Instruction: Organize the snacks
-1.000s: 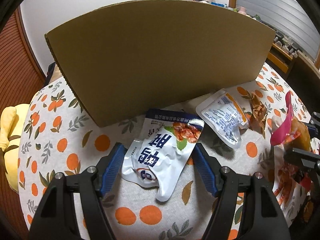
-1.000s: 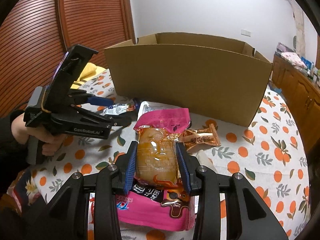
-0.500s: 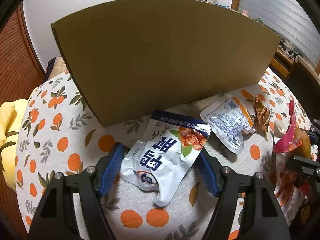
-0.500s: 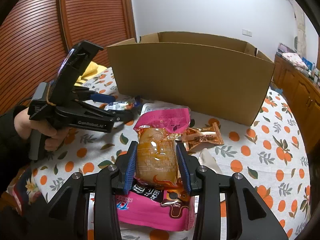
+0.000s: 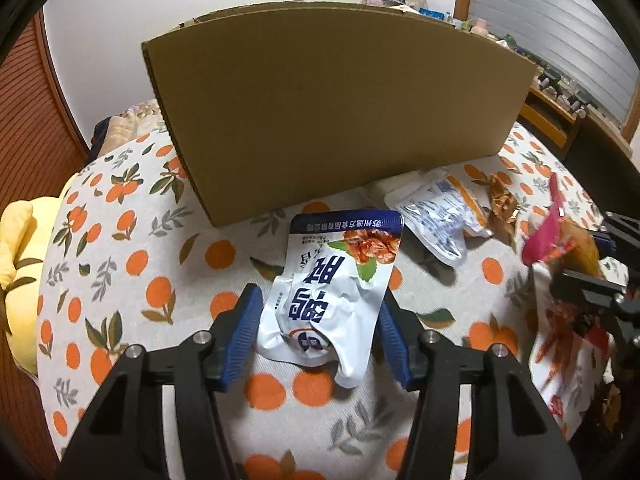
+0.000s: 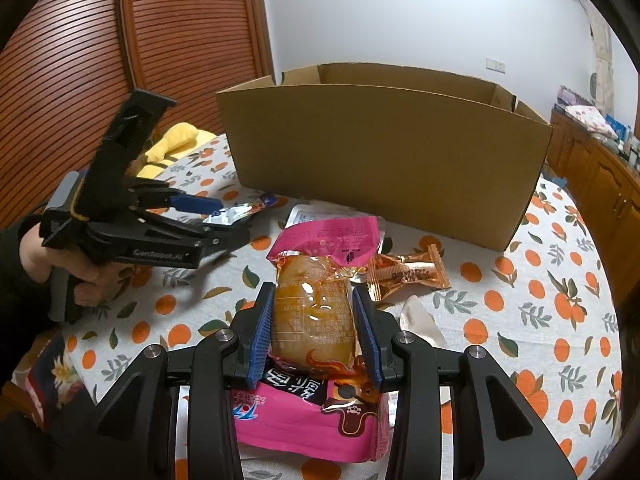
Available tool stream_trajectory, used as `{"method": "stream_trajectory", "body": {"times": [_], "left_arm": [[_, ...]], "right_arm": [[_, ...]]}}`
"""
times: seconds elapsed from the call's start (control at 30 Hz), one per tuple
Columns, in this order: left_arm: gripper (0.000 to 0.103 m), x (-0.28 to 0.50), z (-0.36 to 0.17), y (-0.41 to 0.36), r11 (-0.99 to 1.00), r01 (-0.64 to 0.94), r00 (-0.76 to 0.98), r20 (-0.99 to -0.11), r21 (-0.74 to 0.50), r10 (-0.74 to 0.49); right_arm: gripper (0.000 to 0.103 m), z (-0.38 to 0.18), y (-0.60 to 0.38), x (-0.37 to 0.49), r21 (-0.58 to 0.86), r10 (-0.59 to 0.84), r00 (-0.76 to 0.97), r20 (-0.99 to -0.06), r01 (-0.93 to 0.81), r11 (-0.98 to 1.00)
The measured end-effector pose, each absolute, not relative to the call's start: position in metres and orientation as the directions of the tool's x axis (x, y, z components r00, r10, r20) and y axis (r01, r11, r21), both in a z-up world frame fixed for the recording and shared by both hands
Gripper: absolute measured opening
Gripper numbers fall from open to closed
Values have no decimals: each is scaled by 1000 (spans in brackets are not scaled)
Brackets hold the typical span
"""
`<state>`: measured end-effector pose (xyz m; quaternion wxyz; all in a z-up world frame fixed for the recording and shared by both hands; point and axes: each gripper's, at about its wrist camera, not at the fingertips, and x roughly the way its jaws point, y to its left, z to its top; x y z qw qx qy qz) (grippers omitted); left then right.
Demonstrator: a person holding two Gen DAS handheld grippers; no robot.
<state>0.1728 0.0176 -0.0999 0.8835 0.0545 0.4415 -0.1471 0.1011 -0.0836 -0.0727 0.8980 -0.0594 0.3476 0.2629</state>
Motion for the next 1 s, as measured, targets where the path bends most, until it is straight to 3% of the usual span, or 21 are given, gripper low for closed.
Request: {"method": "stream_trajectory", "body": {"times": [1.0], "left_arm": [[56,128,-31,3,935,353,681,-676,-35,-283]], "right_arm": [[39,-55,-93,93,57,425,659,-621,-503,863]]}}
